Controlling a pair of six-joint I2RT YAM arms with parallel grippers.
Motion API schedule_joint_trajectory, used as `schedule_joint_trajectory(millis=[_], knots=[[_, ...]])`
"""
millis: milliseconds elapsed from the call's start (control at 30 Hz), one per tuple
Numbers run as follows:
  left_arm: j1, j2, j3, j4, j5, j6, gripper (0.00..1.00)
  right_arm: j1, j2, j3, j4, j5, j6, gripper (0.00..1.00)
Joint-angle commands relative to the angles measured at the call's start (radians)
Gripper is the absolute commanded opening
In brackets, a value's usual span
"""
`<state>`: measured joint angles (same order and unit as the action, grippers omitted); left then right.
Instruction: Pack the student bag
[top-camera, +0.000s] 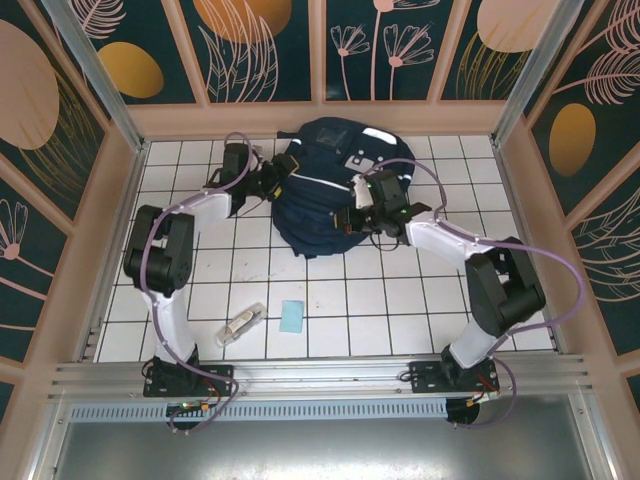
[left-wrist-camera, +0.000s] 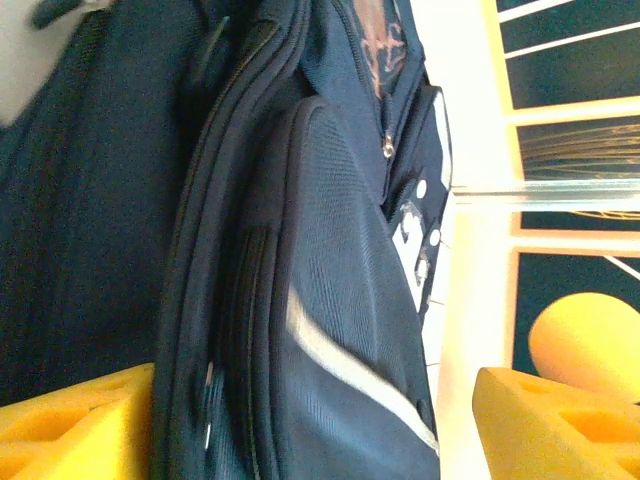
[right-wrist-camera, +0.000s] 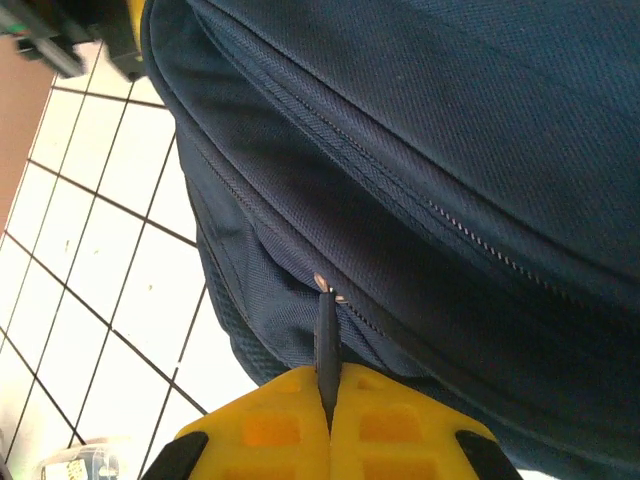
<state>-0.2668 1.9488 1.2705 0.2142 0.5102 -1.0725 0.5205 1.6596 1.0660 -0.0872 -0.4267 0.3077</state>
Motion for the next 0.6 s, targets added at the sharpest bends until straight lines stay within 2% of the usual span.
schedule_joint_trajectory(millis=[0, 200, 367, 467, 567], knots=[[-0.009, -0.141, -0.098, -0.146, -0.014, 0.086, 0.78, 0.02, 0.068, 0.108, 0.192, -0.056, 0.062, 0.0], [-0.008, -0.292, -0.163, -0.249, -0.048, 0.11, 0.8, 0.073, 0.154, 0.203, 0.221, -0.089, 0.074, 0.0], [-0.011, -0.339, -0.29, -0.049, -0.009, -0.115, 0.8, 0.103, 0.167, 0.219, 0.239, -0.101, 0.08, 0.0], [-0.023, -0.343, -0.367, 0.038, -0.065, -0.19, 0.8, 0.11, 0.16, 0.206, 0.256, -0.111, 0.093, 0.0], [-0.037, -0.316, -0.396, 0.117, -0.058, -0.244, 0.79, 0.121, 0.144, 0.195, 0.254, -0.114, 0.096, 0.0]])
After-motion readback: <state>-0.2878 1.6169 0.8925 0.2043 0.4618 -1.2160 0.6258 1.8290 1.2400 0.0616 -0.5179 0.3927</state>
